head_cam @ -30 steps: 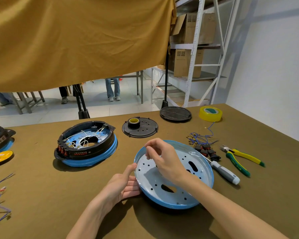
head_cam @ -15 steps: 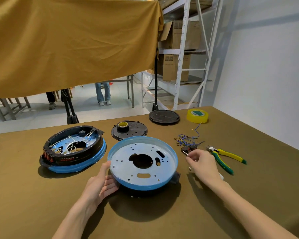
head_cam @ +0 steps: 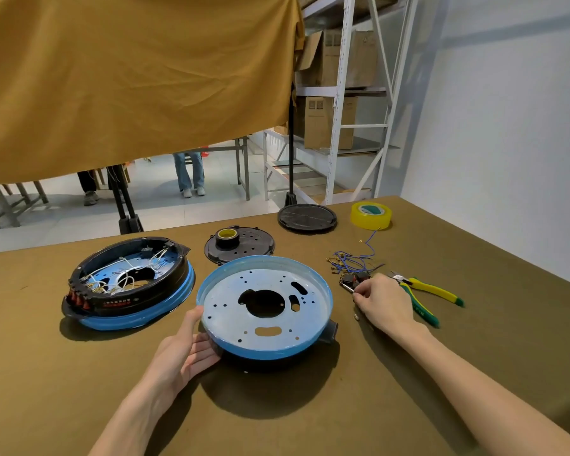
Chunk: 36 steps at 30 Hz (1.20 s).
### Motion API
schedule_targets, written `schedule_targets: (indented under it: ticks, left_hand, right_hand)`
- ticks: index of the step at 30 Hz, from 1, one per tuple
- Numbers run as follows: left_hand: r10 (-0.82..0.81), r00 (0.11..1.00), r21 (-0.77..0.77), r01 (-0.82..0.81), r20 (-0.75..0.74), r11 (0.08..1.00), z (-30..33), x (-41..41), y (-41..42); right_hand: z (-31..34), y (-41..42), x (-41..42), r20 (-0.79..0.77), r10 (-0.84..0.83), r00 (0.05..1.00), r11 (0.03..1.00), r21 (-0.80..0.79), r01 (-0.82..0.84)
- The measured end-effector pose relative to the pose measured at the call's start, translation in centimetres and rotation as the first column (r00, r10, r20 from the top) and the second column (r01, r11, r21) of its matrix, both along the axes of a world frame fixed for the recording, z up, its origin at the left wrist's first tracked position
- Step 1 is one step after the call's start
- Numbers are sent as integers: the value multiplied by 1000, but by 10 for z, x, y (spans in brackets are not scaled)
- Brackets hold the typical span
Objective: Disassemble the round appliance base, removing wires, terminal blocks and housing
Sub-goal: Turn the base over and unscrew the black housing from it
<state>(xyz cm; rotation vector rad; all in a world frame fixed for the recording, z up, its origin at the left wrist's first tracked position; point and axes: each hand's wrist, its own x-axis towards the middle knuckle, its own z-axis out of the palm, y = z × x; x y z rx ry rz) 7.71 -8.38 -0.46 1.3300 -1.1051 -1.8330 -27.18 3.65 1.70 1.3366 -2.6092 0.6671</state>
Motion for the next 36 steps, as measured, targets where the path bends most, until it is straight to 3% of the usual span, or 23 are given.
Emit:
schedule_targets:
  ticks: [10,15,25,36]
  left_hand:
    - [-1,1000,4,1,-7,1000,2,-2,0]
    - [-2,1000,6,2,-1,1000,2,-2,1]
    - [-11,1000,4,11,-12,1000,3,-2,4]
    - [2,1000,19,-3,12,1000,4,-2,2]
  right_hand:
    - [-1,-5,-7,38,61,997,997,45,-63]
    - [-7,14,-8,-75,15,997,974,225,2]
    - [-9,22,-25,-117,-20,993,973,225,47]
    - [-15,25,-23,-15,10,1000,996,92,-8]
